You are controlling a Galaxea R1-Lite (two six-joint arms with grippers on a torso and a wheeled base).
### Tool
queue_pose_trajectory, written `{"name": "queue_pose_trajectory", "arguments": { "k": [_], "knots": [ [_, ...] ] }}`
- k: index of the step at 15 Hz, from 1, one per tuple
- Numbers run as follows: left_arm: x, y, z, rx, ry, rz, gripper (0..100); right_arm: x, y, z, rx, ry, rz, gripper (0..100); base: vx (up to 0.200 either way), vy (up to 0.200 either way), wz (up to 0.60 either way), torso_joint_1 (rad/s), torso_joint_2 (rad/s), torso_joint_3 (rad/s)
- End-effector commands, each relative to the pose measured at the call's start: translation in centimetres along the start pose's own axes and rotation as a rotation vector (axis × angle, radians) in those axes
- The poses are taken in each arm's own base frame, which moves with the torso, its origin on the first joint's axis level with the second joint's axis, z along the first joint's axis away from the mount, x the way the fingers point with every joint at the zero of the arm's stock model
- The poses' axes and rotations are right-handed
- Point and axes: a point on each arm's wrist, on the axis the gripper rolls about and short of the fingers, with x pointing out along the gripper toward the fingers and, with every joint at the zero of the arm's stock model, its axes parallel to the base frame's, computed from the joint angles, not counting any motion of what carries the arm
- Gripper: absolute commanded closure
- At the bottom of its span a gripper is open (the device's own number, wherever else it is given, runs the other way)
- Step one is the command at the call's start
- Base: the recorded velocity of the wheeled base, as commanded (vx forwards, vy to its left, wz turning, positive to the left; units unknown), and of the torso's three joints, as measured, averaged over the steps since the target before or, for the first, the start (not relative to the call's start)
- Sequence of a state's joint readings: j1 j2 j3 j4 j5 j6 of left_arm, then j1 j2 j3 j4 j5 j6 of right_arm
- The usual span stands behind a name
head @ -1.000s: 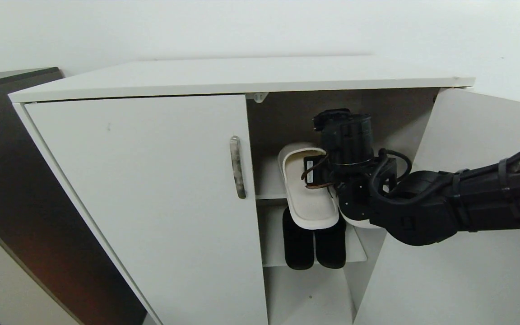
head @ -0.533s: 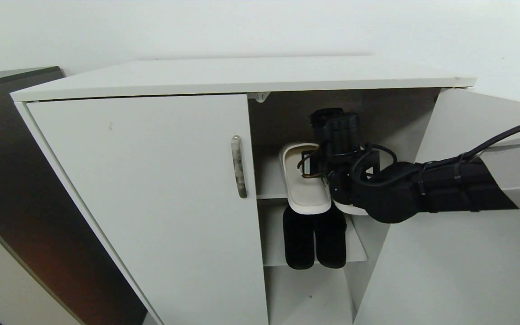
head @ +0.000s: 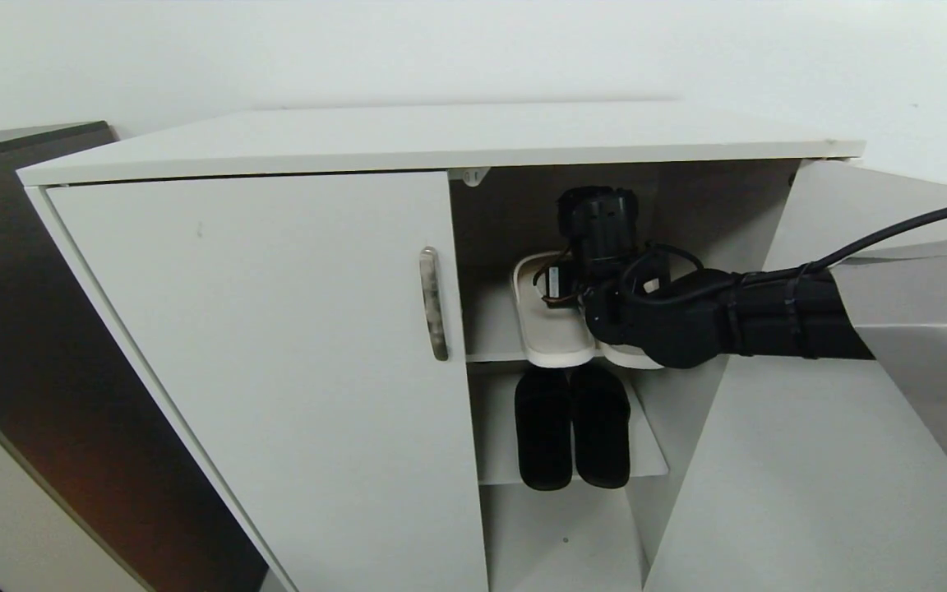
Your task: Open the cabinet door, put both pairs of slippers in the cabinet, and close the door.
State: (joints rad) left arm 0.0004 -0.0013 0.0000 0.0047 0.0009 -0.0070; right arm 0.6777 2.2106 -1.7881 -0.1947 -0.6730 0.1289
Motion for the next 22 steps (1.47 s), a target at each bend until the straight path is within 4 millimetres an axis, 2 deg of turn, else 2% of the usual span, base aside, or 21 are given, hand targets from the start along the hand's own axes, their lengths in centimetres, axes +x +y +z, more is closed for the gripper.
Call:
{"name": "queue_pose_trajectory", "arguments": {
  "k": [1,9,10,13,15,19,21,22],
  "knots": [
    [0.0,0.0,0.0,-0.001,0.0,0.002,100,0.7,0.1,-0.5,-0.002,0.004,-0.007,100,0.0,0.0,0.0,0.0,0.0,0.0],
    [0.0,0.0,0.0,-0.001,0.0,0.002,100,1.4,-0.1,-0.5,0.002,0.005,0.001,100,0.0,0.0,0.0,0.0,0.0,0.0],
    [0.0,0.0,0.0,-0.001,0.0,0.002,100,1.3,-0.1,-0.6,0.0,0.007,0.003,0,0.0,0.0,0.0,0.0,0.0,0.0],
    [0.0,0.0,0.0,-0.001,0.001,0.002,100,1.2,-0.1,-0.8,-0.008,0.015,-0.005,0,0.0,0.0,0.0,0.0,0.0,0.0],
    [0.0,0.0,0.0,-0.001,0.0,0.002,100,0.2,-0.4,-0.6,-0.015,0.023,0.002,0,0.0,0.0,0.0,0.0,0.0,0.0],
    [0.0,0.0,0.0,-0.001,0.001,0.002,100,-3.3,-0.7,0.0,-0.028,0.032,0.032,0,0.0,0.0,0.0,0.0,0.0,0.0],
    [0.0,0.0,0.0,-0.001,0.0,0.002,100,-5.7,-0.8,0.0,-0.026,0.021,0.037,0,0.0,0.0,0.0,0.0,0.0,0.0],
    [0.0,0.0,0.0,0.001,0.001,0.002,100,-7.6,-0.8,-0.6,-0.016,-0.002,0.048,0,0.0,0.0,0.0,0.0,0.0,0.0]
  ]
}}
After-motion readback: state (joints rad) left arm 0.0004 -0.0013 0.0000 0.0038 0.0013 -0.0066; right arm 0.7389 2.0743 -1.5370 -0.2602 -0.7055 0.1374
